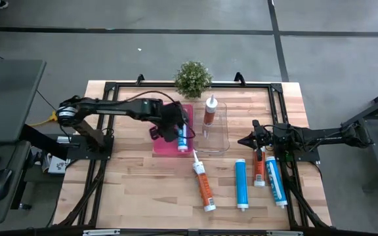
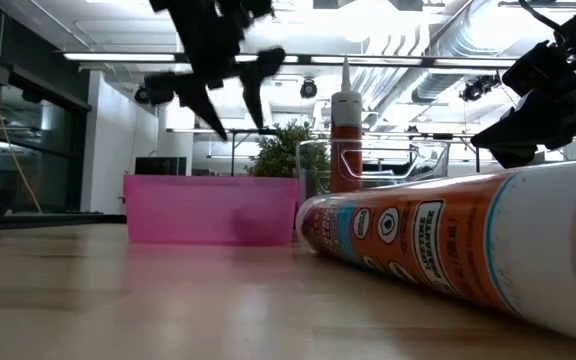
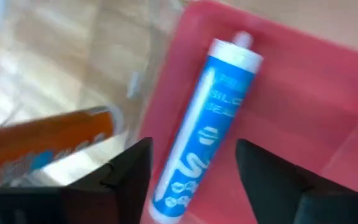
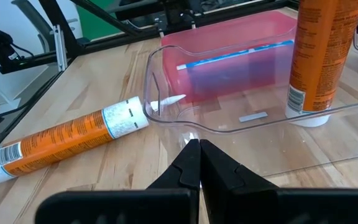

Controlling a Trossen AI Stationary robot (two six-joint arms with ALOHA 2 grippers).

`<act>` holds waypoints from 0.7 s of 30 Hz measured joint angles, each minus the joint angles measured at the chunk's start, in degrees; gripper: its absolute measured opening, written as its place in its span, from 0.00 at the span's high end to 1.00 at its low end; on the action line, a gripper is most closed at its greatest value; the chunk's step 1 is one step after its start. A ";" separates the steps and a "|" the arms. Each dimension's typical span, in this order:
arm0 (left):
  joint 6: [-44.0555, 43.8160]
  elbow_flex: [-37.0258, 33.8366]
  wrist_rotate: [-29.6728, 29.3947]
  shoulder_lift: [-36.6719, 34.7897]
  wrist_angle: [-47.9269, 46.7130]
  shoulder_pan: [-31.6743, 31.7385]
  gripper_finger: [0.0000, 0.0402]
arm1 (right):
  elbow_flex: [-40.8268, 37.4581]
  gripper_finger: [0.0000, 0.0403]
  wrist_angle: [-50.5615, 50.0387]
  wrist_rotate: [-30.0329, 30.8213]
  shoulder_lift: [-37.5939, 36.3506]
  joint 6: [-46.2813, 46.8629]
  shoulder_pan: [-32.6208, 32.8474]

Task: Pick & place silicon tubes, Sealant and Lysol wipes
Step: Put the left orange sealant into the transparent bin

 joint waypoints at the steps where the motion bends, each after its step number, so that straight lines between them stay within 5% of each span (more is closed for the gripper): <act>1: -2.10 0.18 0.01 -0.89 -0.26 0.00 0.50 | -0.01 1.00 -0.01 0.00 0.00 -0.01 0.00; 13: -25.35 -6.47 9.28 -16.32 -6.07 -1.06 0.97 | 0.00 1.00 -0.26 0.00 -0.01 -0.01 0.01; 21: -35.72 -21.77 12.21 -31.56 2.96 -5.17 0.99 | 0.00 1.00 -0.21 -0.02 0.02 -0.01 0.00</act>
